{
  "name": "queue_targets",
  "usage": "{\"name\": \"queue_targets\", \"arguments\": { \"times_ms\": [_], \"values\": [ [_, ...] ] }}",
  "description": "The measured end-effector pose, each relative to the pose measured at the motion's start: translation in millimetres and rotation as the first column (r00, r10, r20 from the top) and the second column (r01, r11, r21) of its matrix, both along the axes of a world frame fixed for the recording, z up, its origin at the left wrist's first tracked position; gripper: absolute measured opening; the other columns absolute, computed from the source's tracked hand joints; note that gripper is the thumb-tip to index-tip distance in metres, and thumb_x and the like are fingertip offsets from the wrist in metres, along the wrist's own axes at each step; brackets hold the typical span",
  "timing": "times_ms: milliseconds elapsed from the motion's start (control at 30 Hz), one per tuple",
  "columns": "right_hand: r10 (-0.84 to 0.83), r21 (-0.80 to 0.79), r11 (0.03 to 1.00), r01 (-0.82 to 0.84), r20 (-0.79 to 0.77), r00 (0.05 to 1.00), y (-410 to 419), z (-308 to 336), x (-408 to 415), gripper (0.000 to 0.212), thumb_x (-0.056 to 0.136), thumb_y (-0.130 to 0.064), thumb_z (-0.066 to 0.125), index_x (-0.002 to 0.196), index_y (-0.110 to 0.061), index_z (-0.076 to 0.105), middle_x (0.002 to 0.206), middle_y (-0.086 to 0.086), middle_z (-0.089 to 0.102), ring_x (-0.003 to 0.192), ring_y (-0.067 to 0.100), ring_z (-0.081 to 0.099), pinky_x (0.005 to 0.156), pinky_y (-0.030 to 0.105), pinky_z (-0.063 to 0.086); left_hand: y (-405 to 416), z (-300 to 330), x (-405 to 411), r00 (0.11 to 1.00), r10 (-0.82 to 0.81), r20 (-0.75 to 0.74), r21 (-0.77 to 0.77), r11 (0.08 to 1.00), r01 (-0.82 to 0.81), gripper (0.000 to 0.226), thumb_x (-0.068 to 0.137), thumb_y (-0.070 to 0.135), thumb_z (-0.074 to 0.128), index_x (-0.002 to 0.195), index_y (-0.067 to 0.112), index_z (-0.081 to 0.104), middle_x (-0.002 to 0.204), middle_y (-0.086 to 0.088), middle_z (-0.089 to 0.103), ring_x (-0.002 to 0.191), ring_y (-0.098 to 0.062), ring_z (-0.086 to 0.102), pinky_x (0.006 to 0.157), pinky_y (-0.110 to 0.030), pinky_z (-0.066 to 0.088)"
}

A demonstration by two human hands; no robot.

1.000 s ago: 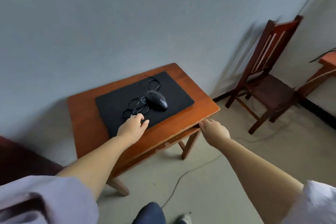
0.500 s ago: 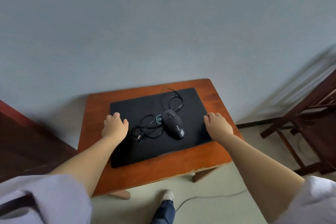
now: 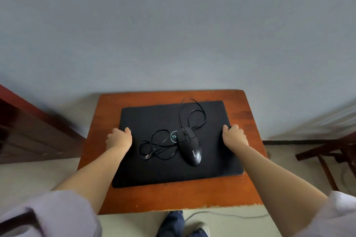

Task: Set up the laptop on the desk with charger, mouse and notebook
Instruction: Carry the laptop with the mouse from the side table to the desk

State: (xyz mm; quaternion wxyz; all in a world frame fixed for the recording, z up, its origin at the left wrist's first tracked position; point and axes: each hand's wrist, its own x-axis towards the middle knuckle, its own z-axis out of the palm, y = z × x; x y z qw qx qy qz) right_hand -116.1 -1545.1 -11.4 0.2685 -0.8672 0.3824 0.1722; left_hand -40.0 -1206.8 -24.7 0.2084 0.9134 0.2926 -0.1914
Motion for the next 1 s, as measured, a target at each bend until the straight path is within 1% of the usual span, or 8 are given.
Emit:
{"name": "queue_targets", "arguments": {
  "times_ms": [133, 267, 367, 500, 600, 700, 900, 1000],
  "values": [
    [-0.054, 0.053, 0.997, 0.056, -0.038, 0.998, -5.8, -6.2, 6.4, 0.063, 0.095, -0.048, 0.027, 0.130, 0.003, 0.040, 0.133, 0.024, 0.047, 0.119, 0.040, 0.047, 0.100, 0.046, 0.041, 1.4, 0.1, 9.8, 0.996, 0.076, -0.038, -0.057, 0.995, -0.078, 0.064, 0.094, 0.050, 0.037, 0.122, -0.005, 0.050, 0.124, -0.024, 0.056, 0.110, -0.041, 0.056, 0.095, -0.046, 0.048],
    [-0.076, 0.072, 0.995, 0.075, 0.004, 0.997, -8.4, -13.2, 6.3, 0.069, 0.096, -0.051, 0.019, 0.121, 0.005, 0.051, 0.122, 0.023, 0.058, 0.108, 0.038, 0.055, 0.089, 0.039, 0.043, 2.1, -2.5, 9.1, 0.993, 0.121, 0.003, -0.104, 0.987, -0.120, 0.067, 0.094, 0.053, 0.035, 0.111, -0.007, 0.057, 0.105, -0.022, 0.061, 0.072, -0.031, 0.055, 0.062, -0.036, 0.045],
    [-0.106, 0.049, 0.993, 0.104, 0.047, 0.993, -8.2, -15.4, 2.5, 0.071, 0.095, -0.053, 0.017, 0.121, 0.004, 0.052, 0.120, 0.022, 0.060, 0.108, 0.037, 0.056, 0.085, 0.038, 0.043, 0.2, -2.1, 6.6, 0.994, 0.110, -0.001, -0.100, 0.989, -0.110, 0.070, 0.094, 0.055, 0.034, 0.113, -0.007, 0.057, 0.112, -0.022, 0.062, 0.083, -0.035, 0.056, 0.067, -0.036, 0.041],
    [-0.189, 0.046, 0.982, 0.185, 0.121, 0.974, -16.0, -12.1, -10.7, 0.069, 0.094, -0.055, 0.019, 0.117, 0.000, 0.055, 0.114, 0.019, 0.062, 0.099, 0.034, 0.058, 0.074, 0.034, 0.039, -7.6, 5.1, 14.0, 1.000, 0.014, 0.021, -0.127, 0.992, -0.011, 0.071, 0.093, 0.058, 0.031, 0.112, -0.006, 0.057, 0.102, -0.019, 0.060, 0.080, -0.031, 0.053, 0.071, -0.037, 0.044],
    [-0.272, 0.051, 0.962, 0.267, 0.180, 0.945, -26.7, -5.8, -27.6, 0.065, 0.094, -0.055, 0.019, 0.107, -0.004, 0.057, 0.111, 0.017, 0.062, 0.079, 0.025, 0.053, 0.068, 0.030, 0.037, -26.2, 14.8, 25.8, 0.994, -0.094, 0.050, -0.153, 0.983, 0.101, 0.071, 0.093, 0.058, 0.033, 0.117, -0.005, 0.055, 0.120, -0.021, 0.060, 0.104, -0.038, 0.058, 0.082, -0.039, 0.046],
    [-0.365, 0.075, 0.931, 0.358, 0.192, 0.911, -44.0, 2.8, -52.7, 0.062, 0.093, -0.054, 0.019, 0.099, -0.007, 0.059, 0.107, 0.017, 0.061, 0.080, 0.026, 0.047, 0.075, 0.034, 0.037, -59.0, 25.3, 36.6, 0.972, -0.217, 0.085, -0.159, 0.960, 0.228, 0.069, 0.094, 0.057, 0.032, 0.114, -0.005, 0.056, 0.119, -0.021, 0.060, 0.106, -0.039, 0.057, 0.084, -0.039, 0.047],
    [-0.628, 0.119, 0.776, 0.620, 0.245, 0.739, -84.2, 13.3, -143.8, 0.066, 0.092, -0.055, 0.020, 0.104, -0.002, 0.058, 0.108, 0.017, 0.060, 0.087, 0.029, 0.050, 0.080, 0.037, 0.038, -159.8, 41.2, 34.8, 0.887, -0.445, 0.120, -0.222, 0.859, 0.461, 0.070, 0.092, 0.058, 0.031, 0.117, -0.003, 0.056, 0.119, -0.019, 0.060, 0.107, -0.037, 0.056, 0.078, -0.036, 0.043],
    [-0.734, 0.113, 0.667, 0.736, 0.265, 0.625, -100.1, 19.6, -204.5, 0.067, 0.092, -0.055, 0.022, 0.111, -0.002, 0.058, 0.111, 0.017, 0.060, 0.088, 0.028, 0.048, 0.079, 0.035, 0.035, -218.3, 45.9, 11.3, 0.823, -0.555, 0.125, -0.262, 0.781, 0.567, 0.070, 0.092, 0.056, 0.031, 0.121, -0.004, 0.054, 0.124, -0.020, 0.058, 0.113, -0.038, 0.054, 0.084, -0.038, 0.043]
  ]
}}
